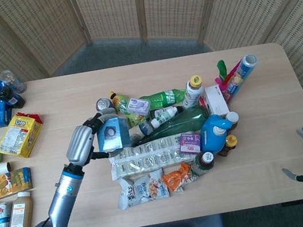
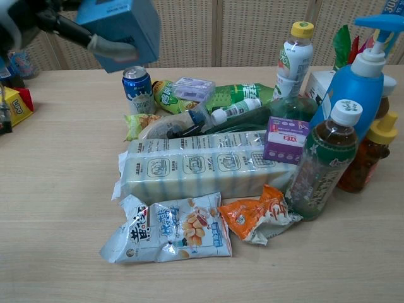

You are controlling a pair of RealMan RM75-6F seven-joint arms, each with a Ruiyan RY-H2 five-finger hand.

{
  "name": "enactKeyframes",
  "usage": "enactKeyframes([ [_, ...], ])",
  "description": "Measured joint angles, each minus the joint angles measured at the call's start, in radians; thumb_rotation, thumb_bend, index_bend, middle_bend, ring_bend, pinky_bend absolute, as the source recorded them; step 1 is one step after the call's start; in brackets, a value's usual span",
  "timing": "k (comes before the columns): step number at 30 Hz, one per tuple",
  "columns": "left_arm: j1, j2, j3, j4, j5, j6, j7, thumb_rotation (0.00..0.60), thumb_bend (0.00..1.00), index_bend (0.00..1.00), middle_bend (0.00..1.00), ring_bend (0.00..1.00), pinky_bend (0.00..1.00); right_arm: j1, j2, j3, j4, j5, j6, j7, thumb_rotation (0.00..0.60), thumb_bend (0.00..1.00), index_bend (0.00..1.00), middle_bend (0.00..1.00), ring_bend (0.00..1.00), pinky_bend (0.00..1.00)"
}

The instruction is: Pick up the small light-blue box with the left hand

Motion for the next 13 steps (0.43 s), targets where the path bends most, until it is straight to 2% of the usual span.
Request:
enactKeyframes([
  [6, 0.030, 0.069, -0.030, -0.057, 0.027, 0.056, -0.008, 0.600, 0.15, 0.37, 0.34, 0.56, 0.31, 0.012, -0.012, 0.005, 0.001, 0.001, -0.009, -0.009, 0.493, 0.03, 0.00, 0.00, 0.00, 0.00],
  [13, 0.019, 0.078, -0.056, -0.059, 0.027, 0.053, -0.021, 0.600, 0.14, 0.37, 0.34, 0.56, 0.30, 0.016, -0.007, 0.011, -0.009, 0.014, -0.012, -0.024, 0.492, 0.04, 0.00, 0.00, 0.00, 0.00],
])
